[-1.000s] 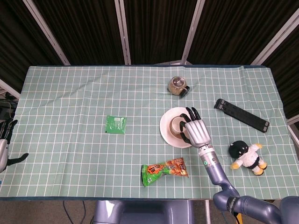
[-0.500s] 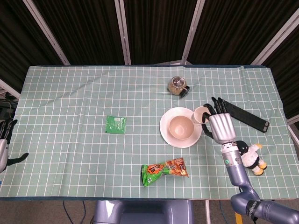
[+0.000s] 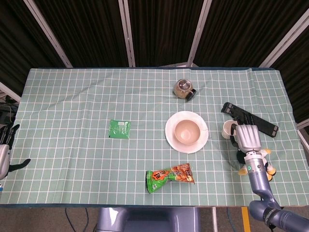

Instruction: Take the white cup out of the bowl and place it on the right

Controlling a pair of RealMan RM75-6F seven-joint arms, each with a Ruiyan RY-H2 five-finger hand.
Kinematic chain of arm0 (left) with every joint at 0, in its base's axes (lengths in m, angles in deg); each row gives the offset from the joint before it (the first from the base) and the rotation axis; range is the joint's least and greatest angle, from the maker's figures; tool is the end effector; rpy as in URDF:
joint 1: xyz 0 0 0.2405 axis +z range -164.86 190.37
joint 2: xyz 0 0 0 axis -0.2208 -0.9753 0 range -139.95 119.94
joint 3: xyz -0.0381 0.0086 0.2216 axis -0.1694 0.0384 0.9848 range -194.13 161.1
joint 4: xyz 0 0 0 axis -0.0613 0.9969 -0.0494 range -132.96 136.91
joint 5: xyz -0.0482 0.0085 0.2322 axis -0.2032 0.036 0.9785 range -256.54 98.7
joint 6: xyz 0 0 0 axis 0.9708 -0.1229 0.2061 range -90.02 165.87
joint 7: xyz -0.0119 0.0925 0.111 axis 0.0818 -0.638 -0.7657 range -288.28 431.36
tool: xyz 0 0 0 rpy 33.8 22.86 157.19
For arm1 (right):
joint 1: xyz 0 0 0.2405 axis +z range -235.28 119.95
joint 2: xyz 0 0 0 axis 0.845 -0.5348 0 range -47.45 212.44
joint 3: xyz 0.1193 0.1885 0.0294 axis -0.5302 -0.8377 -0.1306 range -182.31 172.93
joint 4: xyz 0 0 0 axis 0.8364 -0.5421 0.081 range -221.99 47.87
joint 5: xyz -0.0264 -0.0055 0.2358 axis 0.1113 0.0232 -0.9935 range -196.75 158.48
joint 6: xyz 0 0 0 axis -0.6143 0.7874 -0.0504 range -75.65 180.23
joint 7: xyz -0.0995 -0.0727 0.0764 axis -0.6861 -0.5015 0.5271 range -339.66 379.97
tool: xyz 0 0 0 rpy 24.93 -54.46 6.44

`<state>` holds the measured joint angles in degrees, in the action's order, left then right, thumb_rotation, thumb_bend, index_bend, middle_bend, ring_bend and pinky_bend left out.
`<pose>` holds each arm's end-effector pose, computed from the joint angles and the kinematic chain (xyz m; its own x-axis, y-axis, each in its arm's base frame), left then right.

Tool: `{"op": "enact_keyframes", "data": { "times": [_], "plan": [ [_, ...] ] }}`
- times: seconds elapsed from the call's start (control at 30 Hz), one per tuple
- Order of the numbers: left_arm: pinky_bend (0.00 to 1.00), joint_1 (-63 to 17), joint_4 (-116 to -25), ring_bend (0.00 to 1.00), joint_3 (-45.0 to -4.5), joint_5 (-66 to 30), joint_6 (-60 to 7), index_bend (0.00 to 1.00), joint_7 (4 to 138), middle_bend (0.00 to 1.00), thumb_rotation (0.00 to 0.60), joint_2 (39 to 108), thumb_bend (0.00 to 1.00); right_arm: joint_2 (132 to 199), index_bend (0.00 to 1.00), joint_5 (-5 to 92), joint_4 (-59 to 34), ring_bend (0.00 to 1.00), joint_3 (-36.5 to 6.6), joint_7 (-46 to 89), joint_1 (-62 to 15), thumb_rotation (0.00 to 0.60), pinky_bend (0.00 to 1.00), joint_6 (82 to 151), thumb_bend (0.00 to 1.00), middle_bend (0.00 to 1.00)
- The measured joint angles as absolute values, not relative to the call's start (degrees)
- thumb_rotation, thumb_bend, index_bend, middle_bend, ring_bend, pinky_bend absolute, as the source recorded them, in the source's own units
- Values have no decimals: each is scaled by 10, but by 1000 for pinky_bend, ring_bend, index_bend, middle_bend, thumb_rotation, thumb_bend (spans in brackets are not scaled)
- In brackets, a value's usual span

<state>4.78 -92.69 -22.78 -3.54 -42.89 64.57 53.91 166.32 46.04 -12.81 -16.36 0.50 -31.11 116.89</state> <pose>-0.2973 0.2095 0.1252 0.4425 0.0142 0.8967 0.8904 0.1123 -0.4412 -0.2662 -0.3250 0.0369 0.5566 -0.1008 0.8246 -0.8290 -0.0027 0.5593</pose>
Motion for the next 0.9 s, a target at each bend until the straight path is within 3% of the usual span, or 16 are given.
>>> {"op": "enact_keyframes", "data": {
  "times": [0.17,0.27,0.33,0.43,0.6,0.9],
  "plan": [
    [0,47,-924,0,-229,-37,-427,0,649,0,600,539,110,1678,650,438,-150,0,-157,-6,-308,600,0,1143,344,229],
    [0,47,-924,0,-229,-38,-426,0,650,0,600,538,110,1676,623,436,-148,0,-153,-12,-308,600,0,1139,296,157],
    [0,47,-924,0,-229,-37,-426,0,650,0,600,538,109,1673,479,433,-144,0,-152,-19,-308,600,0,1137,278,60],
    [0,47,-924,0,-229,-37,-427,0,651,0,600,538,111,1666,233,427,-130,0,-149,-32,-308,600,0,1135,247,0],
    [0,48,-925,0,-229,-34,-431,0,654,0,600,537,109,1652,29,426,-96,0,-150,-42,-313,600,0,1153,183,0],
    [0,48,-920,0,-226,-34,-424,0,655,0,600,536,110,1612,0,482,-40,0,-136,0,-354,600,0,1228,141,0]
  ]
}}
